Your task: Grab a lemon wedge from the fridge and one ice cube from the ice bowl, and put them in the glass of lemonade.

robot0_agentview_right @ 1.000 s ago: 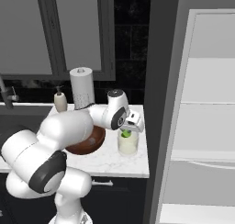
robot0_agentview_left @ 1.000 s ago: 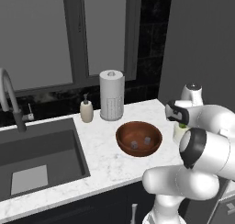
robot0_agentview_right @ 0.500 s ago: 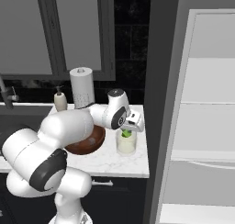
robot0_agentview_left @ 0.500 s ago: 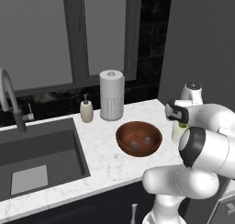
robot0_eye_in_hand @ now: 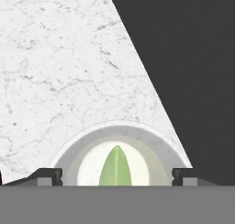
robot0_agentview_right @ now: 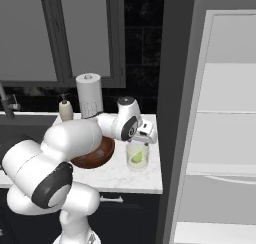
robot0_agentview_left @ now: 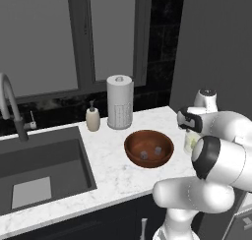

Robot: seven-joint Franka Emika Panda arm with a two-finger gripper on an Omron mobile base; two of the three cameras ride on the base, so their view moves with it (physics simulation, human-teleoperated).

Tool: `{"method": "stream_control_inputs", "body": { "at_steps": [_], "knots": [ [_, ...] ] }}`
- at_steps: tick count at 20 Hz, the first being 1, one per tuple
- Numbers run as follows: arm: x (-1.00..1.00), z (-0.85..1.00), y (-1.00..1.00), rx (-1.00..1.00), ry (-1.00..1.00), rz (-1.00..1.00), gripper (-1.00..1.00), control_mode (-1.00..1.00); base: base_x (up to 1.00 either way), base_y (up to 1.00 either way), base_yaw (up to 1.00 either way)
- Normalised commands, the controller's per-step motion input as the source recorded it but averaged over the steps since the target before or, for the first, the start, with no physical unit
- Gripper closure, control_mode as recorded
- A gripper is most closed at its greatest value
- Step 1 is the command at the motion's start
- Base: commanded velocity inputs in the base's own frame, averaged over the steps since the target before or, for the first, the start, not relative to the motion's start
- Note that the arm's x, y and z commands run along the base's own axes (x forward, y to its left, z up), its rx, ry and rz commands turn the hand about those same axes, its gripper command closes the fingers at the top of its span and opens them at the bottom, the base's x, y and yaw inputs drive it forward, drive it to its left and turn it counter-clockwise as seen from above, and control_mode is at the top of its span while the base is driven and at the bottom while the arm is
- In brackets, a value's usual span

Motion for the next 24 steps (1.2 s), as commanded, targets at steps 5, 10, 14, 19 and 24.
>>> {"method": "stream_control_inputs", "body": {
  "at_steps": [5, 10, 14, 19, 24],
  "knots": [
    [0.0, 0.46, 0.09, 0.0, 0.0, 0.0, -1.0, -1.0, 0.0, 0.0, 0.0],
    [0.0, 0.52, 0.25, 0.0, 0.0, 0.0, -1.0, -1.0, 0.0, 0.0, 0.0],
    [-0.25, 0.2, 0.51, 0.0, 0.0, 0.04, -1.0, -1.0, 0.0, 0.0, 0.0],
    [-0.43, 0.01, 0.91, 0.0, 0.12, 0.28, -1.0, -1.0, 0.0, 0.0, 0.0],
    [-0.2, 0.0, 1.0, -0.03, 0.31, 0.44, -1.0, -1.0, 0.0, 0.0, 0.0]
  ]
}}
